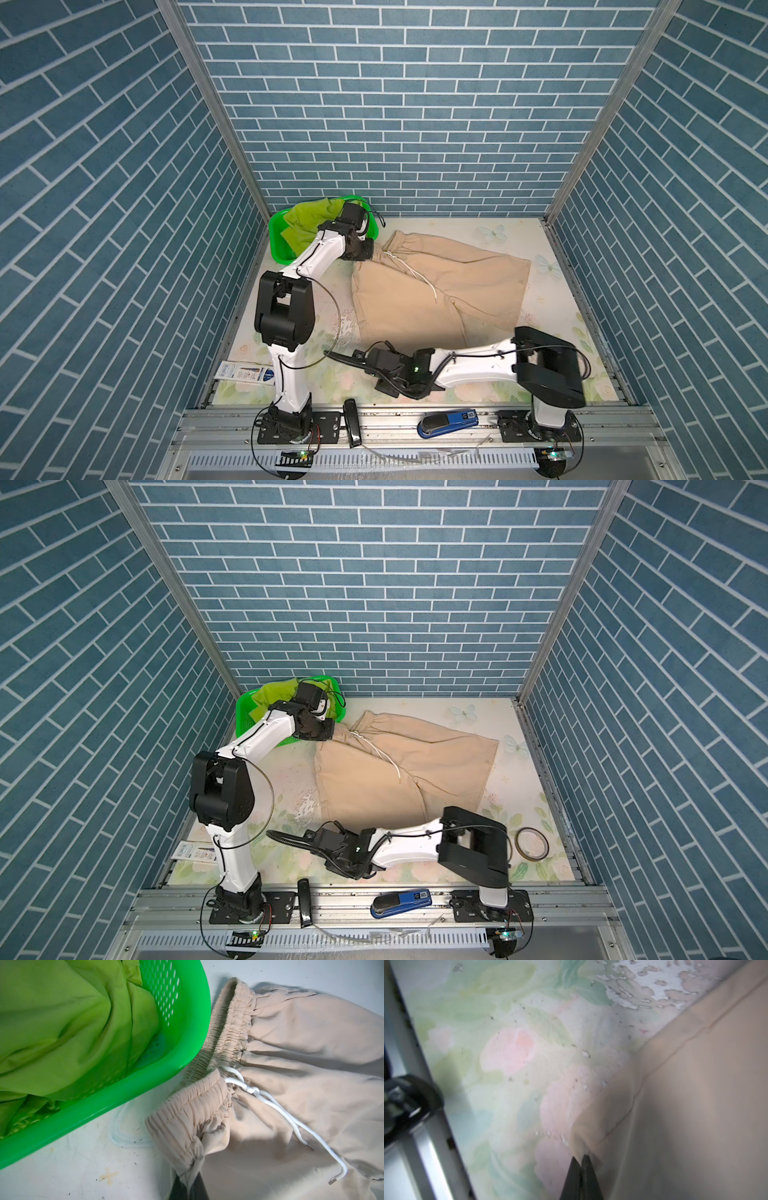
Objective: Fold and stack the shorts
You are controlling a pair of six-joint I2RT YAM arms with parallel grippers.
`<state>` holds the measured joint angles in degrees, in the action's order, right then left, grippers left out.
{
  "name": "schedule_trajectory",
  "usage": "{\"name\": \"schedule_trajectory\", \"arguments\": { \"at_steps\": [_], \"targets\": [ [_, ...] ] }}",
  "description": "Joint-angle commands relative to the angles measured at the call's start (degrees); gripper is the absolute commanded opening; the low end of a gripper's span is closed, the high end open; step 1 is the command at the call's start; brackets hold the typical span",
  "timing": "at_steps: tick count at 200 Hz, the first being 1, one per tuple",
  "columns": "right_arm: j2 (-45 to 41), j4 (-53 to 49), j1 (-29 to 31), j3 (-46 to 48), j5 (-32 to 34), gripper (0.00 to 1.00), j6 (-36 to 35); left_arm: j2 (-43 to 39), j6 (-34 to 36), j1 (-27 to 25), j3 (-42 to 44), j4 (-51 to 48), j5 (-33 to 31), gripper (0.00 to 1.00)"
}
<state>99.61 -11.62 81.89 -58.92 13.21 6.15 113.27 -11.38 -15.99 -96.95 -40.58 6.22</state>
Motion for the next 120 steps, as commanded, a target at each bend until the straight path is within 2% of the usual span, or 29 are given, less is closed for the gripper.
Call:
{"name": "schedule_trajectory", "arguments": {
  "at_steps": [1,44,77,120],
  "targets": [
    [-13.66,-2.75,1.0,4.24,4.8,0.0,2.81,-0.4,-0.71,0.52,-1.2,-4.69,-3.37,0.0],
    [-28.98,-16.24,2.93,7.52,14.3,0.0,5.01,-3.21,-1.02,0.52,-3.05,-13.85,-9.86,0.0],
    [-36.33,-23.02,5.24,6.81,20.86,0.0,5.45,-8.84,-1.09,0.5,-2.93,-21.53,-15.89,0.0],
    [-47.66,-28.66,6.64,7.72,28.51,0.0,5.86,-17.71,-3.05,0.43,4.25,-27.46,-22.4,0.0]
  ]
}}
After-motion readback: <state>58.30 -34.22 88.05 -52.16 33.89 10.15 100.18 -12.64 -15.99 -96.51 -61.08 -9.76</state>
